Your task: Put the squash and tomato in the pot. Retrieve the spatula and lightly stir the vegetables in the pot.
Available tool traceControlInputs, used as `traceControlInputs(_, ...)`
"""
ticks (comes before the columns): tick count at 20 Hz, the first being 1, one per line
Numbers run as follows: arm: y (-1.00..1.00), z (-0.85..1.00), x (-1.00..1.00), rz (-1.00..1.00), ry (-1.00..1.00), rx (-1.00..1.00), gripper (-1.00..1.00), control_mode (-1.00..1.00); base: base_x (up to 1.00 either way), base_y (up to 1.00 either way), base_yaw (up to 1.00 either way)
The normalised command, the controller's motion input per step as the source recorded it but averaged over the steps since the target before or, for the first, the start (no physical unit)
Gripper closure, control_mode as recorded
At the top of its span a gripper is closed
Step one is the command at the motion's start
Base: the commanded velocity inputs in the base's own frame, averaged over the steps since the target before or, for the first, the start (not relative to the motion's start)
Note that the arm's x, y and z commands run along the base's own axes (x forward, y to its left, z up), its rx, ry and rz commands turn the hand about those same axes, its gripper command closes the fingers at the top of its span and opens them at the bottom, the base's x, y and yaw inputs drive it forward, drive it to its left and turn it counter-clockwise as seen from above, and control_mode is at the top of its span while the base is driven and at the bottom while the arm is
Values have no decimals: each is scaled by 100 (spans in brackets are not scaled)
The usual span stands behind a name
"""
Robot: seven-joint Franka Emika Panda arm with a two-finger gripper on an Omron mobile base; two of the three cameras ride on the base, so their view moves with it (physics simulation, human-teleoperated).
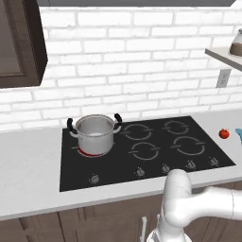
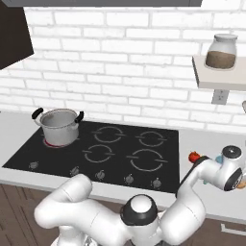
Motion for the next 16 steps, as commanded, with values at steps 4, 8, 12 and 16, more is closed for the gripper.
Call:
traceControlInputs(4,88,18,-88,-4,-17,5,100,-100,0,0,0)
traceControlInputs(8,100,86,-85,-11,-26,6,100,-100,0,0,0)
traceControlInputs(12,100,96,-58,-6,-12,9,100,-100,0,0,0)
traceControlInputs(16,100,100,-34,0,9,18,100,-100,0,0,0)
